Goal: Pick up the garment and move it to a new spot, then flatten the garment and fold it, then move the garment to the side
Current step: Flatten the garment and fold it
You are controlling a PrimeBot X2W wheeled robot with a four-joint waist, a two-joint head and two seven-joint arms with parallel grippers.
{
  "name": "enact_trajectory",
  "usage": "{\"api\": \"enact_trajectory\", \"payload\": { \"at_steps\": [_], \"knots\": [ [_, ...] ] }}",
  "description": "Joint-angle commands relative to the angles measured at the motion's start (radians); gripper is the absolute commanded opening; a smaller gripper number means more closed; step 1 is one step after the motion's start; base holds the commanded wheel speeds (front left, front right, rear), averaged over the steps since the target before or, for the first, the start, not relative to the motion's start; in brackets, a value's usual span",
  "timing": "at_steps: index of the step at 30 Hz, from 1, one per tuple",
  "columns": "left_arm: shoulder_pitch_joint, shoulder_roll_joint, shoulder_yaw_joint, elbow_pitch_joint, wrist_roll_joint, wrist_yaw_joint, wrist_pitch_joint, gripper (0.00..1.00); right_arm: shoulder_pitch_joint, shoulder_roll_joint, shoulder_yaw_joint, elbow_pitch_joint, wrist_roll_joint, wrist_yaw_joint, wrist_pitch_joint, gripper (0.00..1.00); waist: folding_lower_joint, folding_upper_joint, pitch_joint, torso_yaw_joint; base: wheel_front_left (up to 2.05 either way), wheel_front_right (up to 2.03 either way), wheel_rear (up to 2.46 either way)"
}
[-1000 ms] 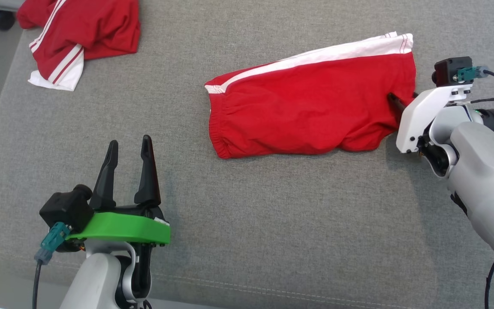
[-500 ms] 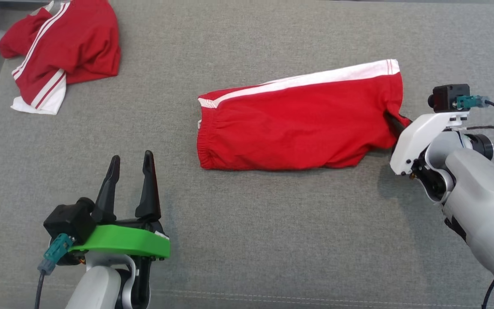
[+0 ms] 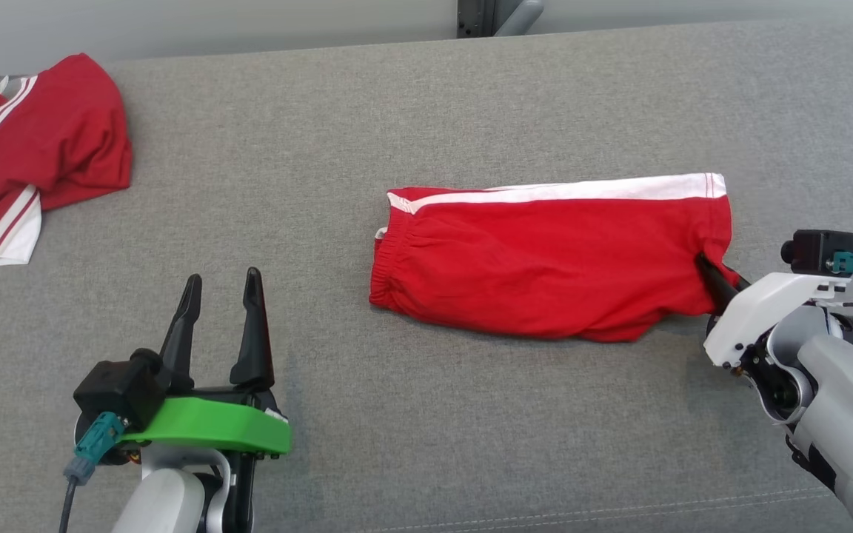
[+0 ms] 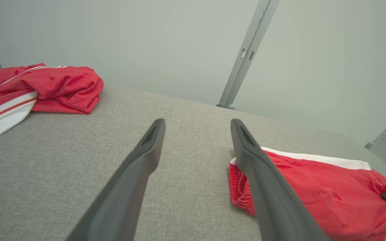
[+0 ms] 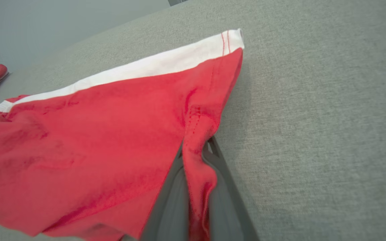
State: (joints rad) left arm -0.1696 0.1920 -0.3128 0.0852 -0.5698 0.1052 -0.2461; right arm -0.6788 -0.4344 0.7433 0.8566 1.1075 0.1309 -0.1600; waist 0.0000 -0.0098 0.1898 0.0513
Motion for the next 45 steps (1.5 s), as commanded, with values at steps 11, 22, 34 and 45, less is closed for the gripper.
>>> {"api": "enact_trajectory", "payload": {
  "at_steps": [11, 22, 34, 45],
  "knots": [
    [0.012, 0.000, -0.001, 0.017, -0.017, 0.000, 0.001, 1.00, 0.024, 0.010, -0.035, 0.040, 0.039, 0.000, -0.035, 0.00, 0.0000, 0.0098, -0.032, -0.033, 0.00, 0.00, 0.00],
    [0.018, -0.007, -0.001, 0.026, -0.032, -0.001, -0.002, 1.00, -0.050, 0.028, -0.036, -0.084, 0.055, 0.000, 0.000, 0.00, 0.0000, 0.0098, -0.058, -0.004, 0.00, 0.00, 0.00],
    [0.007, -0.024, -0.016, 0.036, -0.031, -0.013, -0.008, 1.00, -0.085, 0.199, 0.038, -0.170, 0.002, 0.000, 0.062, 0.00, 0.0000, 0.0098, -0.074, 0.056, 0.00, 0.00, 0.00],
    [-0.009, -0.031, -0.019, 0.049, -0.033, -0.021, -0.011, 1.00, -0.088, 0.306, 0.063, -0.053, -0.015, 0.000, 0.061, 0.00, 0.0000, 0.0098, -0.062, 0.101, 0.00, 0.00, 0.00]
  ]
}}
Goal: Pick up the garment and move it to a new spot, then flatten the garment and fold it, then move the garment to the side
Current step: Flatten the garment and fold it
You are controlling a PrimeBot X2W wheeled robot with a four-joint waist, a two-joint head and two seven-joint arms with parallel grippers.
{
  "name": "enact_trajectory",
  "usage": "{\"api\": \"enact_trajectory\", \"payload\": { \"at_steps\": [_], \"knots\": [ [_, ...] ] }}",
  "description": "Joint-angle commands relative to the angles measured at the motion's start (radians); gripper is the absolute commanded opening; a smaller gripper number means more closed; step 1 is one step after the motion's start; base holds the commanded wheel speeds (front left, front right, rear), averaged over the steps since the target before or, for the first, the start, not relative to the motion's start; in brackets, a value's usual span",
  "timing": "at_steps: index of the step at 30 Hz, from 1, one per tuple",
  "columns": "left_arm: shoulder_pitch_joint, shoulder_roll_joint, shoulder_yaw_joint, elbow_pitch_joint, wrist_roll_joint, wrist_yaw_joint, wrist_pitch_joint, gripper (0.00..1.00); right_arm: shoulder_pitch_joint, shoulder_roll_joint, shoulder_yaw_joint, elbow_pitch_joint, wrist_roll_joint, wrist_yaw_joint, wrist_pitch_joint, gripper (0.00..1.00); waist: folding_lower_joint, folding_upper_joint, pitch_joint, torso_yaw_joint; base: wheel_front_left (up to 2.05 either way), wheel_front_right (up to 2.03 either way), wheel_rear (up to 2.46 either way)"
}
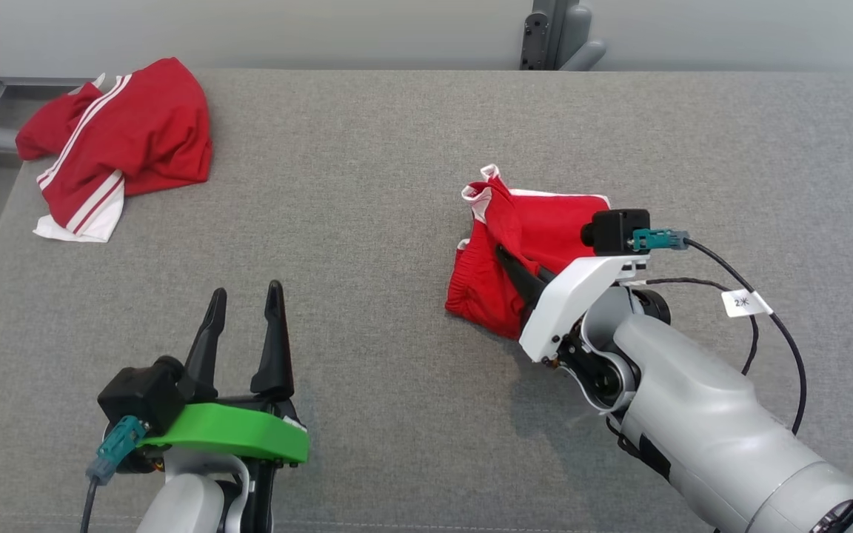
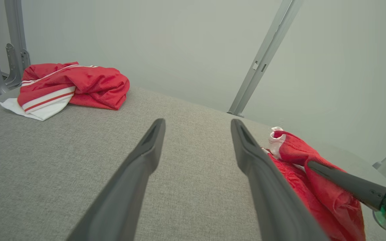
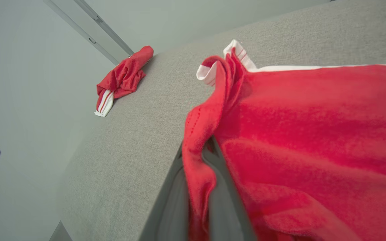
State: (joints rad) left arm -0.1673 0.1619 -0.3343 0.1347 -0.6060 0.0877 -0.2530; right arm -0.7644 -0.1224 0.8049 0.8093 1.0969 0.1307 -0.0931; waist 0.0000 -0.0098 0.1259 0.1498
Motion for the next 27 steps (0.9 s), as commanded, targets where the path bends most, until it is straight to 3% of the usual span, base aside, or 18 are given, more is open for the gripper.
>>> {"api": "enact_trajectory", "payload": {
  "at_steps": [1, 7, 9, 10, 11, 19, 27],
  "knots": [
    [-0.012, -0.003, 0.001, 0.002, 0.004, -0.005, -0.004, 1.00, -0.007, 0.001, 0.002, 0.008, -0.005, 0.000, -0.008, 0.00, 0.0000, 0.0098, 0.003, 0.005, 0.00, 0.00, 0.00],
    [-0.017, -0.008, -0.003, 0.013, 0.007, -0.008, -0.005, 1.00, -0.029, 0.031, 0.022, 0.074, -0.021, 0.000, -0.025, 0.00, 0.0000, 0.0098, 0.004, 0.016, 0.00, 0.00, 0.00],
    [-0.015, -0.008, -0.003, 0.018, 0.008, -0.009, -0.006, 1.00, -0.036, 0.041, 0.037, 0.092, -0.024, 0.000, -0.034, 0.47, 0.0000, 0.0098, 0.000, 0.016, 0.00, 0.00, 0.00],
    [-0.014, -0.008, -0.003, 0.019, 0.008, -0.010, -0.007, 1.00, -0.038, 0.043, 0.042, 0.097, -0.026, 0.000, -0.037, 0.79, 0.0000, 0.0098, -0.002, 0.016, 0.00, 0.00, 0.00],
    [-0.012, -0.008, -0.004, 0.020, 0.008, -0.010, -0.007, 1.00, -0.038, 0.046, 0.046, 0.102, -0.027, 0.000, -0.041, 1.00, 0.0000, 0.0098, -0.004, 0.015, 0.00, 0.00, 0.00],
    [0.008, -0.002, -0.007, 0.021, 0.009, -0.005, -0.008, 1.00, -0.038, 0.057, 0.085, 0.108, -0.048, 0.000, -0.092, 1.00, 0.0000, 0.0098, -0.026, 0.001, 0.00, 0.00, 0.00],
    [0.032, 0.001, -0.017, 0.012, 0.008, 0.003, 0.000, 1.00, 0.001, 0.009, 0.057, 0.086, -0.071, 0.000, -0.156, 1.00, 0.0000, 0.0098, -0.050, -0.028, 0.00, 0.00, 0.00]
  ]
}}
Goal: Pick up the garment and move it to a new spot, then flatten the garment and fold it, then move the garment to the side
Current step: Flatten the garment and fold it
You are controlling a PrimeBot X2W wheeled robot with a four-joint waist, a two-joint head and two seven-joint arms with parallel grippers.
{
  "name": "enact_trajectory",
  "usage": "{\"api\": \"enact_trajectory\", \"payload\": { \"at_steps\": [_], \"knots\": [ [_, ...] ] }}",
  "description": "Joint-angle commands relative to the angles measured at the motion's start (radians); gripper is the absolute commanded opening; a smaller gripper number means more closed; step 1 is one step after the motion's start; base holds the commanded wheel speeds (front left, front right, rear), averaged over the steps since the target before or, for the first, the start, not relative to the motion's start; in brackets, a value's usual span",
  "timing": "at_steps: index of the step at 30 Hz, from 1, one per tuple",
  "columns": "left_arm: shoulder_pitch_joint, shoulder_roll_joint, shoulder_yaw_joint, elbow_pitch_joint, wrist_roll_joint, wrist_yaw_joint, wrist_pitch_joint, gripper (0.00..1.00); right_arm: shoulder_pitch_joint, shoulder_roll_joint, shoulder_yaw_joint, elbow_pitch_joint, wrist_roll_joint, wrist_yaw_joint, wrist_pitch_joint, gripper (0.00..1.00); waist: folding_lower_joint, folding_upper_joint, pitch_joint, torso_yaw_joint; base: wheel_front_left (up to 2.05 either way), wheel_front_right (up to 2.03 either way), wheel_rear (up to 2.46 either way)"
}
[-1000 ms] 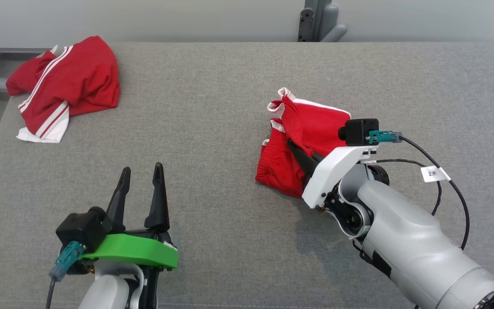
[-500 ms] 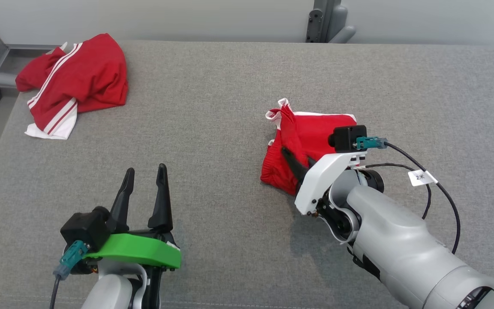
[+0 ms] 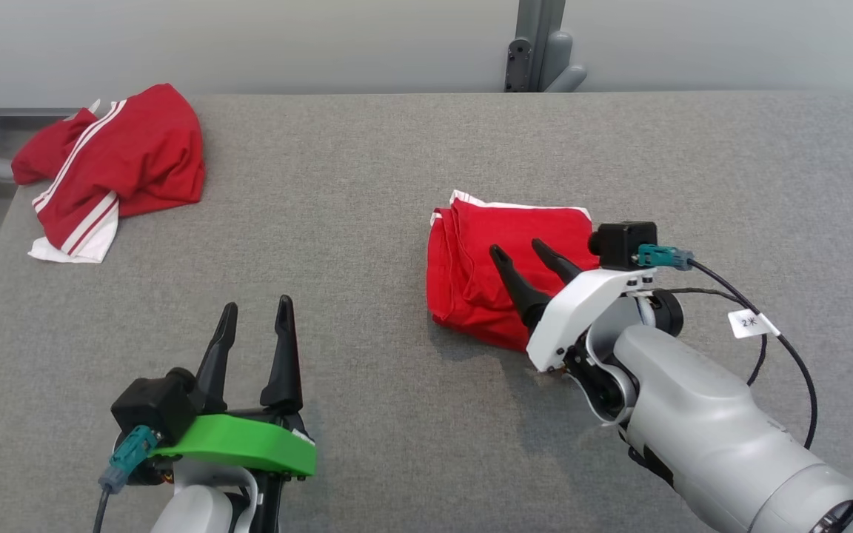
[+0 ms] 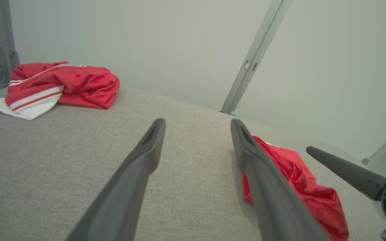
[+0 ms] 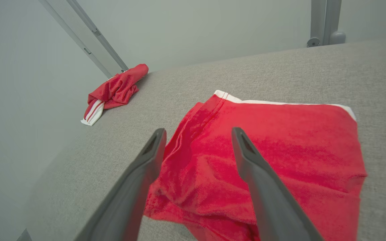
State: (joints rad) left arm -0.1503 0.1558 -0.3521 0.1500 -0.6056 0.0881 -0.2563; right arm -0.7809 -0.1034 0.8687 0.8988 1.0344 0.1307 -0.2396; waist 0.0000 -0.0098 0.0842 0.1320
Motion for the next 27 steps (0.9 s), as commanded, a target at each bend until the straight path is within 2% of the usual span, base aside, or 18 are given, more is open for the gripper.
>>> {"api": "enact_trajectory", "payload": {
  "at_steps": [1, 6, 10, 11, 12, 13, 14, 15, 27],
  "knots": [
    [0.018, 0.007, -0.001, -0.005, 0.008, 0.003, 0.004, 1.00, 0.023, -0.017, -0.018, -0.007, -0.011, 0.000, -0.014, 1.00, 0.0000, 0.0098, -0.010, -0.015, 0.00, 0.00, 0.00],
    [0.025, 0.008, -0.008, -0.015, 0.006, 0.008, 0.008, 1.00, 0.048, -0.054, -0.086, -0.028, -0.048, 0.000, -0.026, 1.00, 0.0000, 0.0098, -0.014, -0.037, 0.00, 0.00, 0.00],
    [0.026, 0.009, -0.009, -0.021, 0.002, 0.011, 0.010, 1.00, 0.077, -0.072, -0.183, -0.076, -0.143, 0.000, -0.026, 1.00, 0.0000, 0.0098, -0.006, -0.049, 0.00, 0.00, 0.00],
    [0.025, 0.010, -0.010, -0.023, 0.002, 0.010, 0.009, 1.00, 0.089, -0.071, -0.206, -0.087, -0.172, 0.000, -0.027, 0.96, 0.0000, 0.0098, -0.003, -0.050, 0.00, 0.00, 0.00],
    [0.023, 0.010, -0.010, -0.024, 0.001, 0.009, 0.010, 1.00, 0.102, -0.066, -0.227, -0.097, -0.198, 0.000, -0.027, 0.49, 0.0000, 0.0098, 0.001, -0.049, 0.00, 0.00, 0.00],
    [0.020, 0.010, -0.011, -0.025, 0.000, 0.009, 0.010, 1.00, 0.113, -0.060, -0.246, -0.106, -0.223, 0.000, -0.027, 0.33, 0.0000, 0.0098, 0.006, -0.047, 0.00, 0.00, 0.00],
    [0.017, 0.010, -0.012, -0.025, 0.000, 0.008, 0.011, 1.00, 0.124, -0.051, -0.260, -0.110, -0.241, 0.000, -0.027, 0.12, 0.0000, 0.0098, 0.011, -0.044, 0.00, 0.00, 0.00],
    [0.012, 0.009, -0.013, -0.026, 0.000, 0.007, 0.012, 1.00, 0.132, -0.045, -0.270, -0.110, -0.263, 0.000, -0.027, 0.00, 0.0000, 0.0098, 0.016, -0.039, 0.00, 0.00, 0.00],
    [-0.037, 0.000, -0.018, -0.016, 0.005, 0.000, 0.008, 1.00, 0.120, 0.011, -0.300, -0.018, -0.438, 0.000, -0.027, 0.00, 0.0000, 0.0098, 0.074, 0.065, 0.00, 0.00, 0.00]
  ]
}}
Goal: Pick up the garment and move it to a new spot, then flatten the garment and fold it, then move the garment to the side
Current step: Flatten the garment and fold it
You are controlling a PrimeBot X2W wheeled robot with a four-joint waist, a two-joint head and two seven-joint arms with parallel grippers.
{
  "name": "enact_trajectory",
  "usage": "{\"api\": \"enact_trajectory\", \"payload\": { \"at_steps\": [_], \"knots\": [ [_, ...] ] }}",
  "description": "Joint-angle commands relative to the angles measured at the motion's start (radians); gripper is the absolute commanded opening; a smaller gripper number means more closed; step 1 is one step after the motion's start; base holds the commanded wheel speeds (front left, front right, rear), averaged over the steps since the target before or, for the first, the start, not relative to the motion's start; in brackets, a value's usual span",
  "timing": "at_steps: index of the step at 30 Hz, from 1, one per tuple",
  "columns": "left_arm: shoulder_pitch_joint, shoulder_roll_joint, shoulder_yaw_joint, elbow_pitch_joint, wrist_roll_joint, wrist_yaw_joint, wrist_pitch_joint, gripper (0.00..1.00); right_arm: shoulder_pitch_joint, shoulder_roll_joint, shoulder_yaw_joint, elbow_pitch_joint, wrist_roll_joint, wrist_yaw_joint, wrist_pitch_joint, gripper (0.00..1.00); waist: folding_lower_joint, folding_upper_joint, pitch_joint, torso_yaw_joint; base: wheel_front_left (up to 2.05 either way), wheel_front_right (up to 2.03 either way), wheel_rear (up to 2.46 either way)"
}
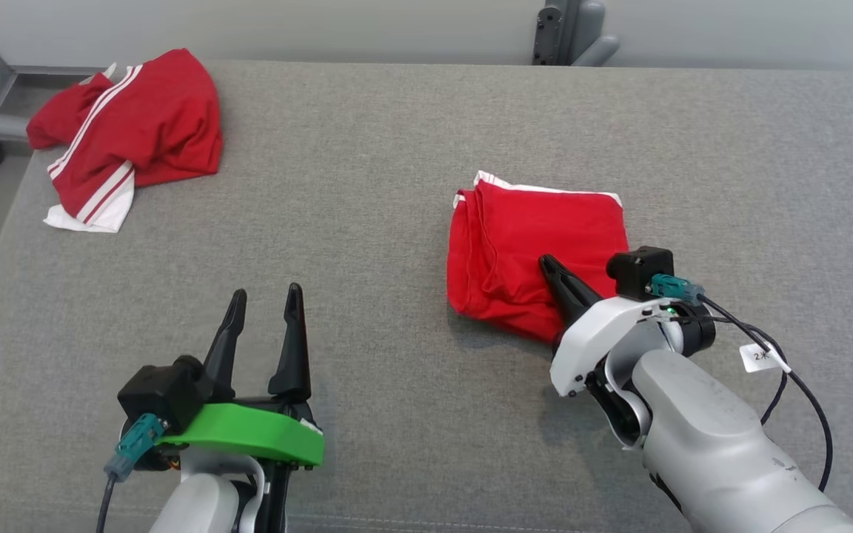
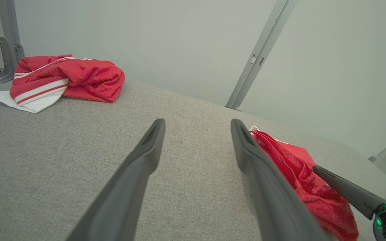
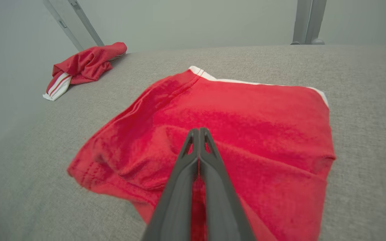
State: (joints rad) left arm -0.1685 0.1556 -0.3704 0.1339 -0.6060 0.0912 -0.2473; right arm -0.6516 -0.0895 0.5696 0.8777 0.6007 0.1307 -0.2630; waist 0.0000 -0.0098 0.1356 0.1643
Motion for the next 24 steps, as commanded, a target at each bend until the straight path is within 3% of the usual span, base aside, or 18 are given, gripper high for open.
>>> {"api": "enact_trajectory", "payload": {
  "at_steps": [1, 12, 18, 24],
  "knots": [
    [-0.022, -0.002, 0.001, 0.002, 0.005, -0.005, -0.002, 1.00, -0.012, 0.000, -0.001, 0.010, -0.015, 0.000, -0.004, 0.00, 0.0000, 0.0098, 0.028, 0.044, 0.00, 0.00, 0.00],
    [-0.042, -0.009, 0.006, 0.015, 0.011, -0.014, -0.011, 1.00, -0.020, 0.034, 0.090, 0.030, -0.072, 0.000, -0.004, 0.00, 0.0000, 0.0098, 0.064, 0.115, 0.00, 0.00, 0.00],
    [-0.044, -0.014, 0.012, 0.021, 0.011, -0.013, -0.012, 1.00, -0.030, 0.036, 0.185, 0.062, -0.056, 0.000, -0.004, 0.00, 0.0000, 0.0098, 0.065, 0.112, 0.00, 0.00, 0.00],
    [-0.034, -0.012, 0.023, 0.022, 0.012, -0.012, -0.014, 1.00, -0.047, 0.032, 0.181, -0.008, -0.060, 0.000, -0.004, 0.00, 0.0000, 0.0098, 0.054, 0.080, 0.00, 0.00, 0.00]
  ]
}}
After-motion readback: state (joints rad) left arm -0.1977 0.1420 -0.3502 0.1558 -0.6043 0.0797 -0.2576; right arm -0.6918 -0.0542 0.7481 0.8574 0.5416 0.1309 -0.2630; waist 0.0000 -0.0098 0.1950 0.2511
